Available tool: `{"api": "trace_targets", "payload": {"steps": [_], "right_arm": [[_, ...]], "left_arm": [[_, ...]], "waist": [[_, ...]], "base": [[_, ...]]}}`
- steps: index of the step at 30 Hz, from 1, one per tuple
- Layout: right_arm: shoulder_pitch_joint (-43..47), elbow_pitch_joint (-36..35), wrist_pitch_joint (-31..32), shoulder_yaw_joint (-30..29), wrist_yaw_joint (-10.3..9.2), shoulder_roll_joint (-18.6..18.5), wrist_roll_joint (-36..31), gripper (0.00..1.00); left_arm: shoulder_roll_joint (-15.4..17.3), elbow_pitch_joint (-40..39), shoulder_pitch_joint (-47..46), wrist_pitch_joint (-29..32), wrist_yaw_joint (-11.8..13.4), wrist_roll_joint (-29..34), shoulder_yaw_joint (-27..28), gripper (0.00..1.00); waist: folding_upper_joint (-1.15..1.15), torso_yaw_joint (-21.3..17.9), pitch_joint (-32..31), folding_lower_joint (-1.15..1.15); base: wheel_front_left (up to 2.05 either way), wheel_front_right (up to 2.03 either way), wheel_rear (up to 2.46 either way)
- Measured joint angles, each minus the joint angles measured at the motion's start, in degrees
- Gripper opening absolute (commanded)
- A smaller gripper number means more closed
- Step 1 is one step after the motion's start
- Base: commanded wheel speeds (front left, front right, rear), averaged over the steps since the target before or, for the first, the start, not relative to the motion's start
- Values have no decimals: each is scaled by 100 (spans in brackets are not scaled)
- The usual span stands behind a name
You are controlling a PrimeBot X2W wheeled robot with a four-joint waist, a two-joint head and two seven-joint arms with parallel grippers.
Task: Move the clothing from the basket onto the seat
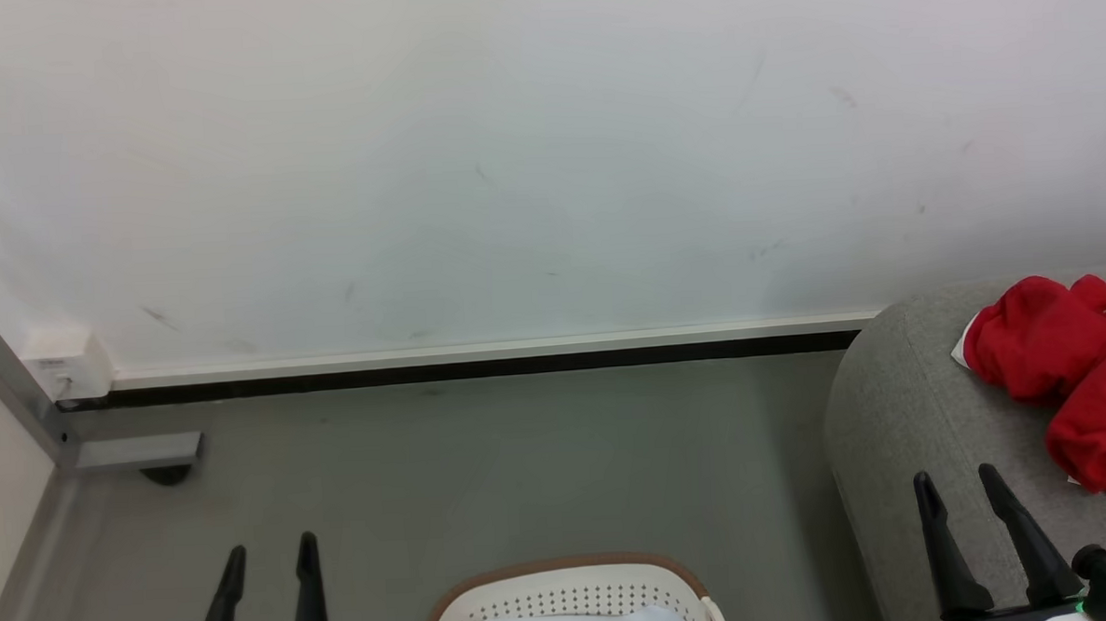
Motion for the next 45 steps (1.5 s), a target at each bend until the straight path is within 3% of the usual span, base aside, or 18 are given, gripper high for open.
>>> {"api": "trace_targets", "payload": {"steps": [8, 19, 20, 25, 45], "right_arm": [[10, 105, 0, -29, 0, 287, -307, 100], [-13, 116, 0, 2, 0, 355, -357, 100], [-7, 133, 1, 13, 0, 360, -357, 0], [144, 286, 78, 20, 1, 385, -196, 0], [90, 260, 606, -363, 0, 501, 1530, 0]], "left_arm": [[-89, 205, -97, 0, -264, 264, 141, 100], [-109, 333, -155, 0, -372, 221, 187, 100], [-114, 370, -146, 0, -372, 223, 176, 0], [-154, 581, -53, 105, -372, 94, 182, 0], [-153, 534, -170, 613, -388, -1951, 274, 0]], "waist": [[0, -40, 36, 1], [0, -65, 20, 1], [0, -64, 17, 1], [0, -62, 25, 1], [0, -23, 91, 1]], "base": [[0, 0, 0], [0, 0, 0], [0, 0, 0], [0, 0, 0], [0, 0, 0]]}}
